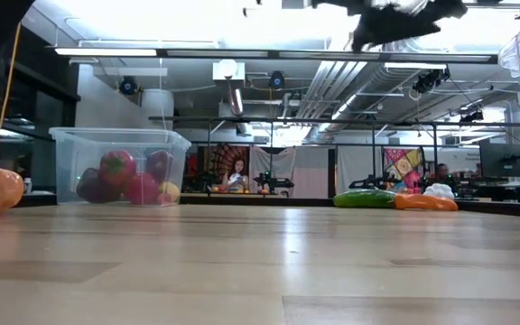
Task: Sort produce into baskets
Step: Put the brown potato into the bottom transparent bin
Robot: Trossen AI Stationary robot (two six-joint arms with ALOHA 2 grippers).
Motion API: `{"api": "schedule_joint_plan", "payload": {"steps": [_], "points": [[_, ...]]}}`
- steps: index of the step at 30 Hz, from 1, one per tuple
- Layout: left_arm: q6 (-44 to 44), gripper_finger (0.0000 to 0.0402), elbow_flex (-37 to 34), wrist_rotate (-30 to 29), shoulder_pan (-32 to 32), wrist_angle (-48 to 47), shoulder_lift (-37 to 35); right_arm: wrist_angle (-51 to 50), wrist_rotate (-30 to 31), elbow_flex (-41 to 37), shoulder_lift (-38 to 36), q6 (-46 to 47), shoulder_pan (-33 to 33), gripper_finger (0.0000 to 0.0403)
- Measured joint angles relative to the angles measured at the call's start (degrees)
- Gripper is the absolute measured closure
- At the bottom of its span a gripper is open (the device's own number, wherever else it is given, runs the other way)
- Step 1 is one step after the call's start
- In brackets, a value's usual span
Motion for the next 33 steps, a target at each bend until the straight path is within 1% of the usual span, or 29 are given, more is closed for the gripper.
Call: {"api": "schedule_joint_plan", "payload": {"steps": [5,7,9,11,13,15,19,23,25,27,29,33], "points": [[3.0,0.0071,-0.4,-1.2,4.0,-24.9,-6.3,-2.9,0.0,0.0,0.0,0.2,0.0,0.0020],[3.1,0.0071,-1.3,-4.0,5.1,-33.0,-8.5,-4.4,0.2,0.0,0.0,0.2,0.1,0.0020],[2.6,0.0071,-4.7,-7.0,5.7,-38.4,-11.3,-5.8,0.4,0.0,0.2,0.2,0.1,0.0020],[1.0,0.0071,-10.4,-8.8,5.8,-38.6,-14.6,-7.3,0.6,0.0,0.3,0.2,0.1,0.0020],[-1.3,0.0071,-17.2,-8.8,5.7,-38.5,-18.4,-7.9,0.9,0.0,0.4,0.2,0.1,0.0020],[-5.6,0.0071,-24.2,-8.8,5.2,-37.7,-22.6,-8.5,1.0,0.0,0.6,0.2,0.1,0.0020],[-19.3,0.0071,-38.1,-8.7,3.9,-40.4,-30.9,-8.5,1.1,0.0,0.9,0.2,0.1,0.0020],[-31.5,0.0071,-48.3,-6.9,2.3,-43.7,-39.1,-8.4,1.2,0.0,1.4,0.2,0.1,0.0020],[-37.7,0.0071,-51.9,-5.3,1.4,-45.2,-42.0,-8.4,1.2,0.0,1.7,0.2,0.1,0.0020],[-41.4,0.0071,-54.7,-2.7,0.7,-46.8,-44.6,-8.4,1.2,0.0,2.1,0.0,0.1,0.0020],[-43.0,0.0071,-56.8,-0.4,0.2,-47.7,-46.5,-8.4,1.2,0.0,2.6,0.0,0.1,0.0020],[-46.7,0.0071,-58.9,2.2,-0.7,-51.8,-48.0,-8.4,1.2,0.0,3.7,-0.7,0.1,0.0020]]}}
